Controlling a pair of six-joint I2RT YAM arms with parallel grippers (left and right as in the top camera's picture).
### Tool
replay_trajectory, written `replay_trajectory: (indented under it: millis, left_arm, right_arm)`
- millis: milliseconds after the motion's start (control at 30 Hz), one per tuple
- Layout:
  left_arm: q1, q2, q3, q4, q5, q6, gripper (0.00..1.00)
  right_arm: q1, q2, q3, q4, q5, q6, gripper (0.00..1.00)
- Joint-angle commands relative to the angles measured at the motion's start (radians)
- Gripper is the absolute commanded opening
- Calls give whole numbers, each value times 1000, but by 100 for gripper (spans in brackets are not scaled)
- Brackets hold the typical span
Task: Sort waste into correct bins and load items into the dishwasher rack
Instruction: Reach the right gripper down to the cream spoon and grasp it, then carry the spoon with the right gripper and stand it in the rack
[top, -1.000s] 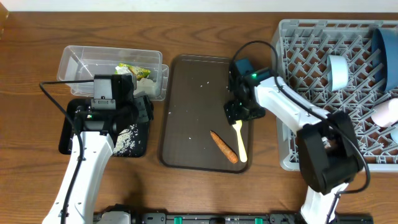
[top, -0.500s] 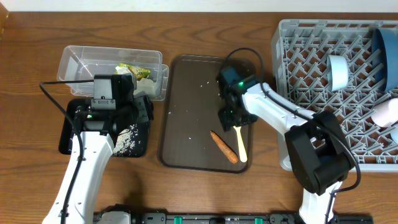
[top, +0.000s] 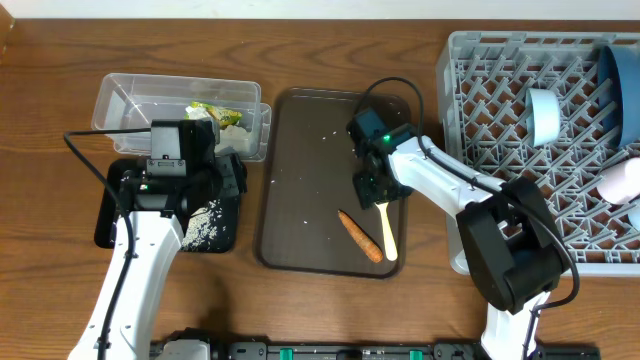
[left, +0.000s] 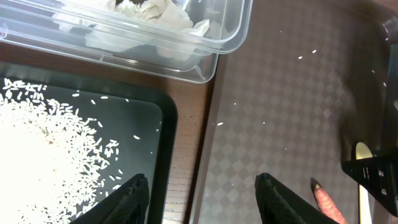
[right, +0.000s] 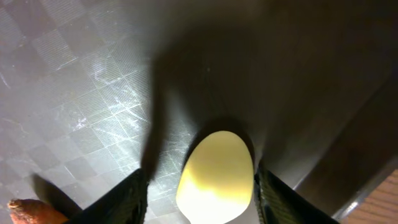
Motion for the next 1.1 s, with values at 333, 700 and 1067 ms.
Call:
replay_trajectory:
  millis: [333, 700, 1067]
  left_arm:
    - [4, -4, 11, 0, 0, -1, 57]
    - [4, -4, 11, 0, 0, -1, 57]
    - [4, -4, 11, 0, 0, -1, 58]
  right_arm:
    - [13, 9, -7, -15, 2, 50, 38]
    - [13, 9, -7, -13, 2, 50, 31]
    - [-22, -68, 42, -25, -3, 13, 30]
